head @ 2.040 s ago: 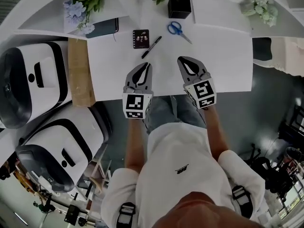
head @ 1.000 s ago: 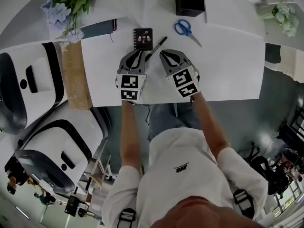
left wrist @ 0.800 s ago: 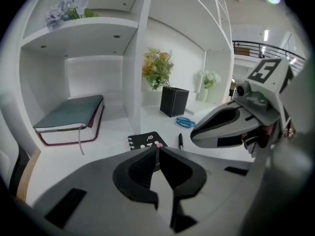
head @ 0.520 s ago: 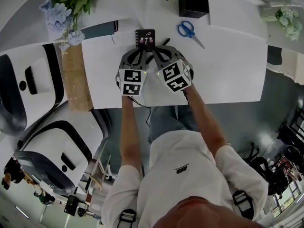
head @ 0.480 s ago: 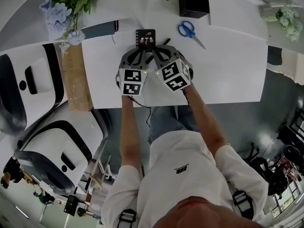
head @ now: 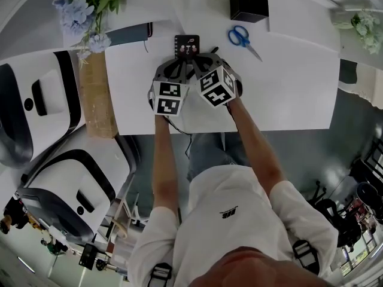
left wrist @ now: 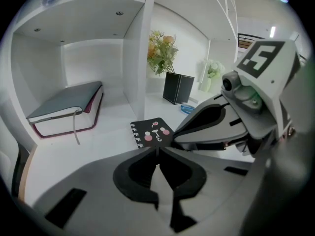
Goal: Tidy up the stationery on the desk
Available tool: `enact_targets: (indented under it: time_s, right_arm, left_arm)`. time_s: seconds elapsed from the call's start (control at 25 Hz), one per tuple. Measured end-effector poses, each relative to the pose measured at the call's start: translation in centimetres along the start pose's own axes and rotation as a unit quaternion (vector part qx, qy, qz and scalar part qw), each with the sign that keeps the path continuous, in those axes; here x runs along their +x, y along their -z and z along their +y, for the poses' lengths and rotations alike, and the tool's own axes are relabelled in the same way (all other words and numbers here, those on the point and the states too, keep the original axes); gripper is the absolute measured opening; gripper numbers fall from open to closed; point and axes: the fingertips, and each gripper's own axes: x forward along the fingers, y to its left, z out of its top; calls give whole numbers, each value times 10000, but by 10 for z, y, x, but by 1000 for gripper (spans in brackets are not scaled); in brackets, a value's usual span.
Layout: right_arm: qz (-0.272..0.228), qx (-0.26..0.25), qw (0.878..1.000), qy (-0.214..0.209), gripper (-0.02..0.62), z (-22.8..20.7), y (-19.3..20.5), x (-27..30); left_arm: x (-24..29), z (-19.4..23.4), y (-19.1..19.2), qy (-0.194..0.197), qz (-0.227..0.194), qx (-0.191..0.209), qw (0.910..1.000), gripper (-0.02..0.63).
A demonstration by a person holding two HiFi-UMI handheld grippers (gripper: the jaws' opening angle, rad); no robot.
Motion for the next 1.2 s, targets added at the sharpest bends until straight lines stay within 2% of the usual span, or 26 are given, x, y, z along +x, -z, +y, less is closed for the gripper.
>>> enact_targets:
  time_s: [0.4, 0.72, 1.2]
  right_arm:
    - [125, 24, 9999, 21, -5, 7, 14, -12]
    - [154, 106, 9998, 44, -5, 17, 40, -33]
    - [179, 403, 9989, 163, -5, 25, 84, -70]
  left_arm:
    - [-5, -18, 9, 105, 128, 45, 9999, 0]
    - [-15, -50, 23, 269, 186, -64, 9994, 0]
    - [-23, -104, 39, 571, 308, 24, 9979, 0]
